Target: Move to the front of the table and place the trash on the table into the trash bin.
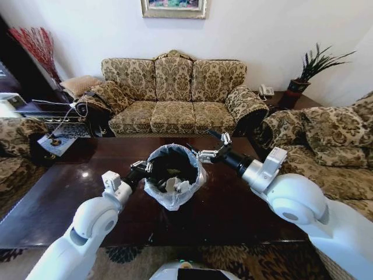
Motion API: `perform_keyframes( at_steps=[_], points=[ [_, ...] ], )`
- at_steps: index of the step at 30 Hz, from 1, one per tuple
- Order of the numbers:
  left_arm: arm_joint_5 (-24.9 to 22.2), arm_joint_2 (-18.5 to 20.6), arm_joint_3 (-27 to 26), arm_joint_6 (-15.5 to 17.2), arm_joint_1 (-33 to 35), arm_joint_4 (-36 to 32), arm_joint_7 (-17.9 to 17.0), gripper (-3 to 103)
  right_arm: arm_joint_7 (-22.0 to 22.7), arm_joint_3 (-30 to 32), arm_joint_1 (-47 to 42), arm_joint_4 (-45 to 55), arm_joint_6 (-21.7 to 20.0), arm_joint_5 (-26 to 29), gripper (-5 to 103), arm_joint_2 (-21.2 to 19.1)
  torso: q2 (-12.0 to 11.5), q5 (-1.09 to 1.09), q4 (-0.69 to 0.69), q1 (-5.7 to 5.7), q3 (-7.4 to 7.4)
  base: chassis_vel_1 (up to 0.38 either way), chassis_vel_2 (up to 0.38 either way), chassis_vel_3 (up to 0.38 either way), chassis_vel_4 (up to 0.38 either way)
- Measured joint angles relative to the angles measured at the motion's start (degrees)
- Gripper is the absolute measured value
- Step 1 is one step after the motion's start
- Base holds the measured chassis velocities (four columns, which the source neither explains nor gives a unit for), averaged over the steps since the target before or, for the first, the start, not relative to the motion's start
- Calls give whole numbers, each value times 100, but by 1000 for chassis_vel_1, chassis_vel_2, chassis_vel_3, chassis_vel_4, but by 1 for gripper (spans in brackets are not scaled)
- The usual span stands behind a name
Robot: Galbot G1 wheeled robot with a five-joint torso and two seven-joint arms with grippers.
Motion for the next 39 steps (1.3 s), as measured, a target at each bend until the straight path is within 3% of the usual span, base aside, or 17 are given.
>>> perform_keyframes(
  at_steps=[12, 22, 25, 28, 34, 39],
  points=[
    [11, -102, -105, 0, 45, -50, 24, 4, 385, 521, 25, 144, 26, 351, 100, -217, 1, -4, 2, -2, -1, 354, -1, -337, 1],
    [49, -364, -848, -2, 634, -438, 36, 4, 407, 1152, -393, -23, -94, 408, 100, -99, 2, -1, 4, -5, -2, 578, -61, -558, 48],
    [104, -482, -932, -6, 791, -539, 40, 4, -227, 2189, -1326, -343, -272, 249, 100, -39, 2, -1, 3, -4, -1, 579, -52, -517, 76],
    [108, -528, -988, -21, 835, -540, 49, 4, -481, 2733, -1880, -610, -311, 85, 100, -13, 2, 2, 0, -2, 0, 526, -61, -531, 52],
    [110, -607, -998, -41, 777, -557, 51, 4, -552, 3060, -2396, -979, -291, -234, 100, 183, 2, -1, 0, -2, -1, 507, -85, -522, 70],
    [305, -753, -1092, -43, 687, -455, 94, 4, -254, 3200, -2749, -1110, -252, -455, 100, 500, 1, 0, 1, -2, 0, 522, -85, -524, 82]
  ],
)
